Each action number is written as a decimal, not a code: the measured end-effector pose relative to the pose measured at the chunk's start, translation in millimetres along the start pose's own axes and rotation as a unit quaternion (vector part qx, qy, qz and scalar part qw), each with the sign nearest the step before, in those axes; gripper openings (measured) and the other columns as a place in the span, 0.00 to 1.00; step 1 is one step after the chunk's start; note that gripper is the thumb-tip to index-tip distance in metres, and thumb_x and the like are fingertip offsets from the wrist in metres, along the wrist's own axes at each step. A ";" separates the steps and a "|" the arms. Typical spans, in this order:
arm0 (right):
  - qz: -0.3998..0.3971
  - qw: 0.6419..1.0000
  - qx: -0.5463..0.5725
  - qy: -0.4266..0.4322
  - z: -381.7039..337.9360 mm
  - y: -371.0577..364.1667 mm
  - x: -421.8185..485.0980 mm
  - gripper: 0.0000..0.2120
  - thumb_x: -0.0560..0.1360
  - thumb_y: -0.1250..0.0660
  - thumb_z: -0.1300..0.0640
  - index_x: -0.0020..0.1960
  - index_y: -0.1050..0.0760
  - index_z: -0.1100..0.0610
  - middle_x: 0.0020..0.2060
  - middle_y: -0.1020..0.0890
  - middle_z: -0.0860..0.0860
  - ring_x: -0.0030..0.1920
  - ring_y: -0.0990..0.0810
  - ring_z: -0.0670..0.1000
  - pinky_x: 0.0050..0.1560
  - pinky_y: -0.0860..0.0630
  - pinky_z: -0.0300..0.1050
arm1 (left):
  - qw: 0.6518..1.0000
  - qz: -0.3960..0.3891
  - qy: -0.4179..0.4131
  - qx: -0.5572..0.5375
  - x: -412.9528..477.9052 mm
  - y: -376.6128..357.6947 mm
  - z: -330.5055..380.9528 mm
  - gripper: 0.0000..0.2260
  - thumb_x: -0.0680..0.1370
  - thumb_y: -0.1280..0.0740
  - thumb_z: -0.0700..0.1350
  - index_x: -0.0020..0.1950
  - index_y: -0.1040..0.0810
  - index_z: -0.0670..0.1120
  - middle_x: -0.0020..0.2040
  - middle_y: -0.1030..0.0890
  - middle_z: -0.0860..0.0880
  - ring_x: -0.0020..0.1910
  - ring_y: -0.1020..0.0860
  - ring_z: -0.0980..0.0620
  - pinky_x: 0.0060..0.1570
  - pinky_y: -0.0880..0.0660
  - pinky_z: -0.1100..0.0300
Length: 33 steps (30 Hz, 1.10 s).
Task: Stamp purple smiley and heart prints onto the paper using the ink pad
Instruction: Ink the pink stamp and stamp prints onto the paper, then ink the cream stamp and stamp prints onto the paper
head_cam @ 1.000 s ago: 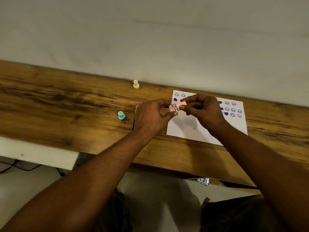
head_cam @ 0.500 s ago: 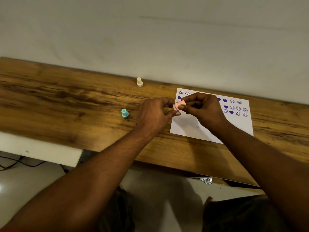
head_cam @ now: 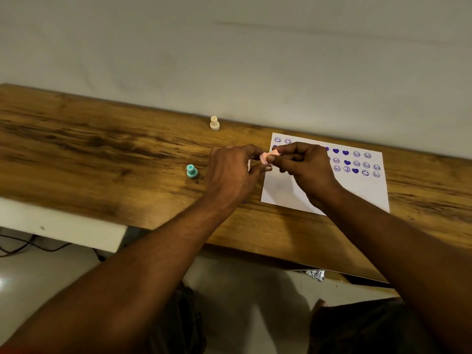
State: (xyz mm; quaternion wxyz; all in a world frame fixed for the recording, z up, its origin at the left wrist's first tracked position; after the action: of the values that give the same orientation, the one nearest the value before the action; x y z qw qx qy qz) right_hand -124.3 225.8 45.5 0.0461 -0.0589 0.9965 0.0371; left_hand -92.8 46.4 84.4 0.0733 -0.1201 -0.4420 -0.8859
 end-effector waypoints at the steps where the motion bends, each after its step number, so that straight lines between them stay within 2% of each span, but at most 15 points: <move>1: 0.006 1.000 0.014 -0.009 2.0 -1.6 0.6 0.09 0.71 0.18 0.58 0.49 0.13 0.54 0.37 0.11 0.50 0.34 0.18 0.43 0.37 0.24 0.33 | 1.000 0.013 -0.002 0.018 -0.3 2.1 0.3 0.14 0.75 0.24 0.59 0.57 0.14 0.55 0.50 0.13 0.55 0.53 0.18 0.51 0.60 0.29 0.50; 6: 0.014 0.999 0.030 -0.038 10.0 -15.7 2.9 0.13 0.70 0.18 0.58 0.53 0.14 0.58 0.39 0.11 0.51 0.34 0.18 0.41 0.35 0.25 0.32 | 0.996 0.035 0.015 0.075 -3.3 9.4 -6.5 0.13 0.74 0.23 0.58 0.57 0.15 0.56 0.50 0.13 0.55 0.54 0.18 0.50 0.60 0.32 0.49; 10: -0.006 0.999 0.006 -0.039 10.0 -32.0 8.1 0.12 0.71 0.18 0.57 0.53 0.14 0.57 0.40 0.11 0.50 0.36 0.16 0.40 0.35 0.25 0.31 | 0.996 0.022 0.049 0.069 -3.8 19.7 -20.6 0.15 0.73 0.22 0.58 0.57 0.15 0.56 0.50 0.13 0.56 0.54 0.18 0.53 0.62 0.27 0.49; 15: -0.062 0.995 -0.077 -0.003 0.8 -61.5 11.0 0.10 0.73 0.19 0.54 0.53 0.14 0.52 0.43 0.10 0.48 0.44 0.12 0.44 0.46 0.18 0.39 | 0.990 -0.082 0.093 0.068 3.1 40.9 -51.3 0.23 0.66 0.20 0.65 0.57 0.15 0.59 0.49 0.13 0.62 0.49 0.17 0.62 0.50 0.20 0.56; 18: -0.078 0.987 -0.138 0.037 -8.7 -88.6 7.9 0.14 0.73 0.19 0.52 0.58 0.14 0.52 0.44 0.11 0.45 0.47 0.12 0.44 0.48 0.16 0.39 | 0.983 -0.097 0.139 0.066 4.6 63.5 -83.3 0.25 0.63 0.17 0.62 0.57 0.16 0.59 0.44 0.15 0.64 0.43 0.19 0.67 0.45 0.21 0.60; 21: -0.099 0.967 -0.216 0.093 -15.6 -120.1 0.5 0.15 0.74 0.20 0.51 0.60 0.14 0.50 0.47 0.12 0.42 0.45 0.15 0.41 0.42 0.20 0.33 | 0.982 -0.054 0.179 0.036 2.2 83.9 -122.0 0.16 0.67 0.16 0.53 0.52 0.14 0.57 0.40 0.15 0.61 0.40 0.18 0.66 0.47 0.19 0.59; 23: -0.119 0.946 -0.274 0.124 -15.9 -142.2 -5.8 0.16 0.74 0.20 0.50 0.61 0.14 0.49 0.49 0.12 0.41 0.44 0.16 0.40 0.42 0.22 0.33 | 0.977 -0.037 0.203 0.047 -1.1 92.8 -147.0 0.11 0.69 0.17 0.48 0.48 0.15 0.57 0.37 0.16 0.61 0.40 0.17 0.65 0.49 0.19 0.58; 28: -0.131 0.903 -0.371 0.174 -12.9 -177.0 -12.4 0.18 0.76 0.23 0.45 0.64 0.17 0.48 0.54 0.12 0.44 0.50 0.16 0.43 0.47 0.21 0.38 | 0.965 -0.013 0.248 0.088 -10.4 104.6 -185.8 0.08 0.71 0.19 0.50 0.47 0.14 0.57 0.33 0.19 0.62 0.39 0.19 0.62 0.45 0.23 0.62; 33: -0.151 0.873 -0.417 0.201 -5.4 -194.6 -16.9 0.15 0.78 0.25 0.47 0.64 0.17 0.48 0.55 0.12 0.47 0.52 0.15 0.45 0.50 0.23 0.39 | 0.960 -0.022 0.260 0.101 -10.6 102.0 -190.0 0.10 0.72 0.19 0.52 0.51 0.14 0.56 0.42 0.14 0.58 0.44 0.17 0.59 0.46 0.23 0.61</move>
State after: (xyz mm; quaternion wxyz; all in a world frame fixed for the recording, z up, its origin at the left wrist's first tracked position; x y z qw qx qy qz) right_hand -84.5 34.6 39.1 -0.1788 -0.2289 0.8551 0.4295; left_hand -86.6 -166.5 49.3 0.1779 0.1326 -0.4974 -0.8387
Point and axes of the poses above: each hand's wrist, its own x-axis towards the middle knuckle, its own y-axis out of the back of the hand, z = x × y, the point moved 8 cm from there along x, towards the middle knuckle
